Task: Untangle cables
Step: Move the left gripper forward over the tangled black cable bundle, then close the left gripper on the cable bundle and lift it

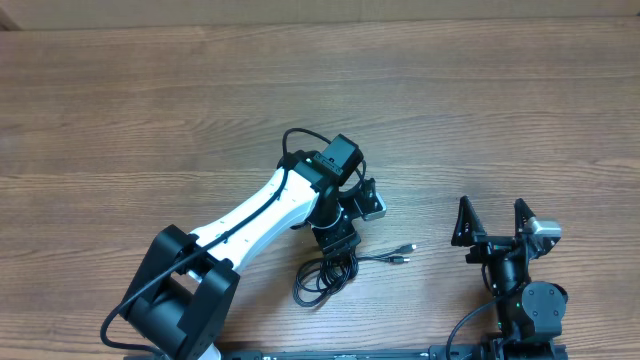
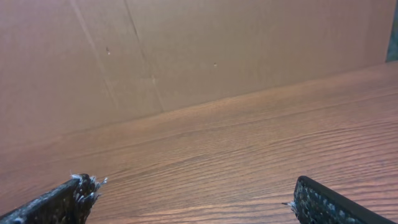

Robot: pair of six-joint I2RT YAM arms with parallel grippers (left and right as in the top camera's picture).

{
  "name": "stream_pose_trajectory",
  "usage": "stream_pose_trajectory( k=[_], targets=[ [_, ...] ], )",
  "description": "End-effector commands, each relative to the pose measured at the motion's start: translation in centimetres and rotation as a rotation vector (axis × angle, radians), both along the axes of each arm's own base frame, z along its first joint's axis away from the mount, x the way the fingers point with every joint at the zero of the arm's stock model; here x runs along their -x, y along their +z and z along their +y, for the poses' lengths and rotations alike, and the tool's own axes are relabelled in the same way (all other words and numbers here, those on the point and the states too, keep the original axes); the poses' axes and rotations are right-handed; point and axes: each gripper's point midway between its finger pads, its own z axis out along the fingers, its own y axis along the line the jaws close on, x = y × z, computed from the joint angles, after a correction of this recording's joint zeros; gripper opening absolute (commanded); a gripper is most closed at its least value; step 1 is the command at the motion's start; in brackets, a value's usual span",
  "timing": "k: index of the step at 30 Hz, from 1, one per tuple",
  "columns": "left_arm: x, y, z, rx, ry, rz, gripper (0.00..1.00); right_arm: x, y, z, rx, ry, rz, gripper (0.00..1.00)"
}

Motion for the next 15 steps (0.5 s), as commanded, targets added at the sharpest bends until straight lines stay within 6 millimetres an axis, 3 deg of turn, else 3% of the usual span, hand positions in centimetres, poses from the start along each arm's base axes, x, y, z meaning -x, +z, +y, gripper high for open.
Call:
stream_pose_trajectory(
  k=[1,8,15],
  targets=[
    [1.0,-0.8,0.2,-0.006,-0.025,0.035,0.63,0.0,-0.1,0.0,0.005,-0.001,-0.006,1.0],
    [1.0,-1.7,0.1,-0.016,-0.021,0.05,0.6,0.0,-0.1,0.0,0.005,-0.001,-0.006,1.0],
    [1.6,-3.0,0.3,-0.037,-0.022,0.1,0.47,0.0,-0.1,0.0,0.005,-0.001,-0.006,1.0]
  ],
)
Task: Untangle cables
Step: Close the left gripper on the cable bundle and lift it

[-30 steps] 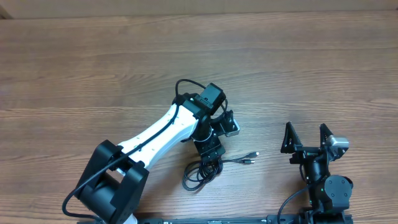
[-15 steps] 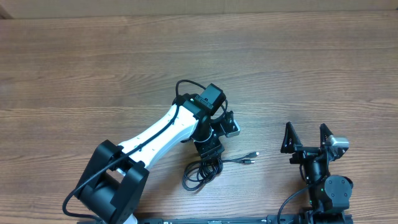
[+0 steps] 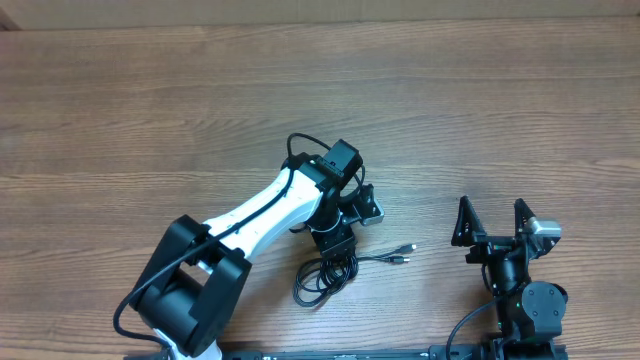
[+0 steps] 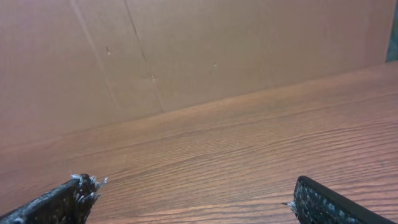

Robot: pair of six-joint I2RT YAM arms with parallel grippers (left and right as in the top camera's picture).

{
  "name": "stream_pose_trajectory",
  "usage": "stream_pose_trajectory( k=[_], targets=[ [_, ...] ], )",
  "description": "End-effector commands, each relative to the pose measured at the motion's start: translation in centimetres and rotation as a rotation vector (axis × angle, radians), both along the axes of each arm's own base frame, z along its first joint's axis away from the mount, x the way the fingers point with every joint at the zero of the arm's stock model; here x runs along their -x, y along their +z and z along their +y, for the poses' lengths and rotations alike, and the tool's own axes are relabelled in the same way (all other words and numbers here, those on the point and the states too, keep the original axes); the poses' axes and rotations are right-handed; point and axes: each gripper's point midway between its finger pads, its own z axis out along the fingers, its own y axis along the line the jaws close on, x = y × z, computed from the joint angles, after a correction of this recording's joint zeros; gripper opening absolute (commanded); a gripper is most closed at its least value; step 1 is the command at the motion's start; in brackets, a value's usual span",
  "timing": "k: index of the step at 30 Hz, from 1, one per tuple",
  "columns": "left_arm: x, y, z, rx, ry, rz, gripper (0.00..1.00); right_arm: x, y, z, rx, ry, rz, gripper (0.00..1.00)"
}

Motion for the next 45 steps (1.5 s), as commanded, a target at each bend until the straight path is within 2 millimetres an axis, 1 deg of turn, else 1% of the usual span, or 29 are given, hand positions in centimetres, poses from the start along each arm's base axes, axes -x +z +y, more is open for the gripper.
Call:
stream_pose_trajectory(
  k=[1,3,5,7,8,9,14,17,19,20,22,23,26,28,30,33,35,37,38,39,41,45],
  targets=[
    [1.0,-1.3,0.0,-0.008,-0.024,0.051,0.43,0.0,-0.1,0.0,0.005,-0.001,-0.006,1.0],
    [1.0,-1.7,0.0,-0.013,-0.025,0.06,0.38,0.0,-0.1,0.0,0.005,-0.001,-0.006,1.0],
    [1.1,-1.9,0.0,-0.015,-0.024,0.067,0.27,0.0,-0.1,0.0,0.005,-0.001,-0.006,1.0],
    [1.1,-1.9,0.0,-0.015,-0.024,0.067,0.2,0.0,-0.1,0.0,0.005,-0.001,-0.006,1.0],
    [1.1,-1.9,0.0,-0.015,-0.024,0.067,0.11,0.0,-0.1,0.0,0.005,-0.001,-0.006,1.0],
    [1.1,-1.9,0.0,-0.015,-0.024,0.067,0.04,0.0,-0.1,0.0,0.005,-0.001,-0.006,1.0],
    [1.2,-1.8,0.0,-0.019,-0.016,0.072,0.04,0.0,-0.1,0.0,0.005,-0.001,-0.006,1.0],
    [1.2,-1.1,0.2,-0.036,-0.016,0.086,0.04,0.0,-0.1,0.0,0.005,-0.001,-0.006,1.0],
    [1.0,0.1,0.0,-0.039,-0.016,0.09,0.04,0.0,-0.1,0.0,0.005,-0.001,-0.006,1.0],
    [0.3,1.1,-0.2,-0.037,-0.017,0.061,0.04,0.0,-0.1,0.0,0.005,-0.001,-0.006,1.0],
    [-0.6,1.9,-0.3,-0.043,-0.017,0.018,0.04,0.0,-0.1,0.0,0.005,-0.001,-0.006,1.0],
    [-1.6,3.1,-0.7,-0.034,-0.011,-0.027,0.04,0.0,-0.1,0.0,0.005,-0.001,-0.006,1.0],
    [-2.7,5.3,-1.6,0.007,-0.009,-0.077,0.04,0.0,-0.1,0.0,0.005,-0.001,-0.006,1.0],
    [-3.4,7.1,-2.1,0.042,-0.008,-0.121,0.04,0.0,-0.1,0.0,0.005,-0.001,-0.006,1.0],
    [-3.9,9.4,-2.6,0.086,-0.02,-0.178,0.04,0.0,-0.1,0.0,0.005,-0.001,-0.006,1.0],
    [-3.9,12.0,-2.4,0.126,-0.072,-0.248,0.04,0.0,-0.1,0.0,0.005,-0.001,-0.006,1.0],
    [-3.8,13.0,-2.2,0.135,-0.086,-0.277,0.04,0.0,-0.1,0.0,0.005,-0.001,-0.006,1.0],
    [-3.4,14.8,-2.0,0.165,-0.097,-0.32,0.04,0.0,-0.1,0.0,0.005,-0.001,-0.006,1.0],
    [-3.4,15.3,-1.9,0.175,-0.097,-0.332,0.04,0.0,-0.1,0.0,0.005,-0.001,-0.006,1.0],
    [-3.2,16.1,-1.8,0.188,-0.096,-0.351,0.04,0.0,-0.1,-0.2,0.007,-0.009,-0.007,1.0],
    [-3.0,17.3,-1.6,0.208,-0.095,-0.379,0.04,0.0,0.1,-1.2,0.014,-0.07,-0.014,1.0],
    [-2.5,19.6,-1.2,0.25,-0.092,-0.438,0.04,0.0,0.1,-1.3,0.014,-0.076,-0.014,1.0]
  ],
)
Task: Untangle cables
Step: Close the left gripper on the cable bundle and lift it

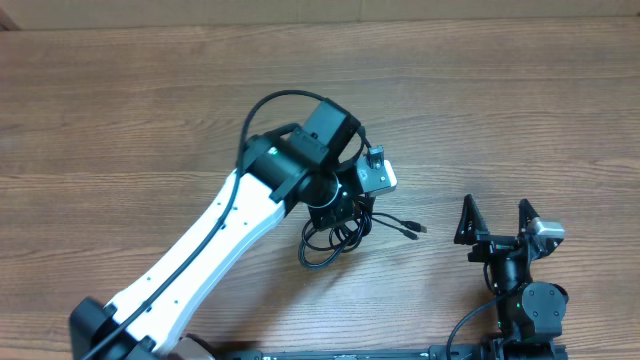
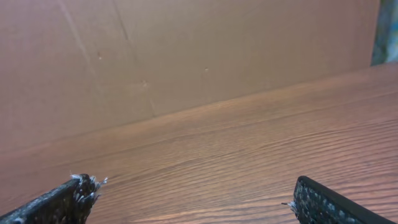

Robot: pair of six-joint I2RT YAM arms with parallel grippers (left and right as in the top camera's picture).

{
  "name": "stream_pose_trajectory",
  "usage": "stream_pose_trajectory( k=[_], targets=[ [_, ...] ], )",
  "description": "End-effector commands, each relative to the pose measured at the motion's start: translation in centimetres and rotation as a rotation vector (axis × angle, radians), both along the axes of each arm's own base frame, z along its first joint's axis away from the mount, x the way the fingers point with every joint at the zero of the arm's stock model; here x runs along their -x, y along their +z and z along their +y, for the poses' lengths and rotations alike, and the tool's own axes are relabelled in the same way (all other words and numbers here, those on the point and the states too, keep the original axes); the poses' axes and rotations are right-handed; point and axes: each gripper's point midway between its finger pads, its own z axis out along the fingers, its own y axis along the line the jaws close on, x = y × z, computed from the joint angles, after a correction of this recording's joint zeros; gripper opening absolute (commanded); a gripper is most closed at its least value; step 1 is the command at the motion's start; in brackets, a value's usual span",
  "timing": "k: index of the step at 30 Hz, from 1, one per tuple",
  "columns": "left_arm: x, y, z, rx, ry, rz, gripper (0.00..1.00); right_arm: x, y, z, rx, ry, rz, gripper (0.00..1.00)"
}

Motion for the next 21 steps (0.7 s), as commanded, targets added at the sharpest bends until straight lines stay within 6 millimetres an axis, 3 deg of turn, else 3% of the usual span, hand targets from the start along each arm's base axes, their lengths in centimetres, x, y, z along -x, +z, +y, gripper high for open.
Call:
stream_pose_trajectory(
  k=[1,8,11,15,21],
  targets=[
    [0.3,3.7,-0.2,0.069,-0.03,-0.097,0.04,0.0,-0.1,-0.6,0.011,-0.033,-0.007,1.0],
    [-1.9,6.5,0.5,0.091,0.059,-0.26,0.04,0.0,0.1,-1.1,0.003,-0.062,-0.014,1.0],
    [-2.5,7.3,0.4,0.12,0.111,-0.277,0.04,0.0,0.1,-0.2,-0.067,-0.009,-0.015,1.0],
    [-3.1,8.1,-0.1,0.173,0.18,-0.274,0.04,0.3,0.7,2.5,-0.177,0.148,-0.004,1.0],
    [-3.8,10.2,-0.7,0.271,0.249,-0.297,0.04,1.6,3.5,3.6,-0.306,0.206,0.028,1.0]
  ],
)
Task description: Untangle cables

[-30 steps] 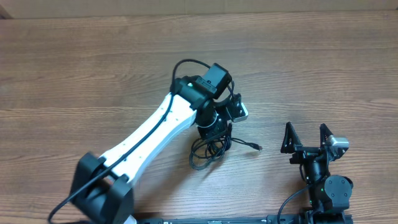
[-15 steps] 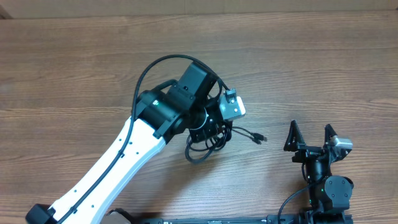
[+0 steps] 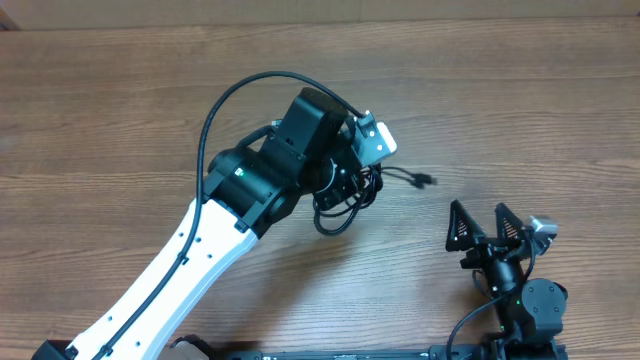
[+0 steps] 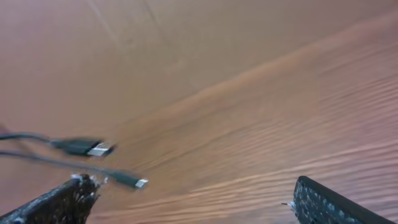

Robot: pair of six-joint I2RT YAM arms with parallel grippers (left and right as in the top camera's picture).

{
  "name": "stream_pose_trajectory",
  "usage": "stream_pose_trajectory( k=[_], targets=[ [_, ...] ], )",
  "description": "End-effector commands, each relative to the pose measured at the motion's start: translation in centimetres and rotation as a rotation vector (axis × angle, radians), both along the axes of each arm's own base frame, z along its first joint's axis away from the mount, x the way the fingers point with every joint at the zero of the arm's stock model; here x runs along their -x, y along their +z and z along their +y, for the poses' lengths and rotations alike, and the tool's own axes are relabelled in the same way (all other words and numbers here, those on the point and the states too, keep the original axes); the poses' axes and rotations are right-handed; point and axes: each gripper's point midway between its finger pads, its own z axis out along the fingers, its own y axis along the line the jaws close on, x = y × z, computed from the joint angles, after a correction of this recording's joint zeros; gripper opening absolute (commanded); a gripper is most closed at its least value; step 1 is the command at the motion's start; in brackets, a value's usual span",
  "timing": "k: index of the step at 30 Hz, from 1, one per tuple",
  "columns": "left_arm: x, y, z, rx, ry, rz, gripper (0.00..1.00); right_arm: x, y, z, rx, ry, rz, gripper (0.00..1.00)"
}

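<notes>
A black cable bundle of tangled loops hangs from my left gripper, which is shut on it near mid-table. Most of the fingers are hidden under the wrist. One plug end sticks out to the right of the bundle. Near the front edge, my right gripper stands open and empty, right of the bundle and angled slightly toward it. In the right wrist view, a USB plug and a smaller plug show at the left, beyond my open right gripper and its fingertips.
The wooden table spreads all round. A brown cardboard wall stands along its far edge. The white left arm reaches diagonally from the front left corner.
My left gripper has carried the cable bundle farther from the front edge, and the plug end has gone with it. The right gripper has turned left, so two plugs now show in its view.
My left gripper was down on the coiled cables near the front of the table, the plugs lying to the right. Later the bundle was held farther back, and now farther still. The right gripper stayed open and turned left only at the end.
</notes>
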Motion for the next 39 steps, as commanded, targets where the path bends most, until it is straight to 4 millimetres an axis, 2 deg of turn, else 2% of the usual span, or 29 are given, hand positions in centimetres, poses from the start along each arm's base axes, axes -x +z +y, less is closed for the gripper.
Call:
stream_pose_trajectory(
  k=[1,7,10,18,20,21,24,26,29,34,39],
  targets=[
    [0.2,3.6,-0.2,0.105,0.045,-0.046,0.04,1.2,4.6,0.7,-0.073,0.041,-0.056,1.0],
    [0.1,4.7,-0.5,0.172,0.082,-0.034,0.04,3.1,9.3,0.7,-0.151,0.037,-0.042,1.0],
    [0.9,5.7,-2.0,0.249,0.018,-0.012,0.04,3.0,10.4,1.0,-0.202,0.051,0.01,1.0],
    [1.9,7.5,-3.9,0.355,-0.085,-0.006,0.04,1.8,12.0,2.6,-0.227,0.122,0.196,1.0],
    [1.8,7.8,-4.0,0.372,-0.081,-0.006,0.04,1.6,12.5,3.4,-0.235,0.171,0.223,1.0],
    [1.7,8.0,-4.1,0.385,-0.077,-0.004,0.04,1.5,13.6,4.9,-0.248,0.265,0.221,1.0],
    [1.8,8.5,-4.4,0.406,-0.087,-0.006,0.04,1.9,15.2,7.1,-0.258,0.42,0.179,1.0],
    [2.1,8.8,-4.7,0.425,-0.111,-0.004,0.04,2.3,16.0,7.8,-0.263,0.474,0.154,1.0],
    [2.0,9.3,-5.0,0.444,-0.123,-0.018,0.04,2.3,17.0,8.0,-0.416,0.471,0.181,1.0],
    [3.0,11.2,-6.2,0.524,-0.222,-0.03,0.04,2.2,17.1,8.0,-0.706,0.425,0.308,1.0],
    [4.2,12.3,-6.9,0.578,-0.299,-0.017,0.04,1.2,16.9,6.5,-0.844,0.3,0.328,1.0]
  ],
)
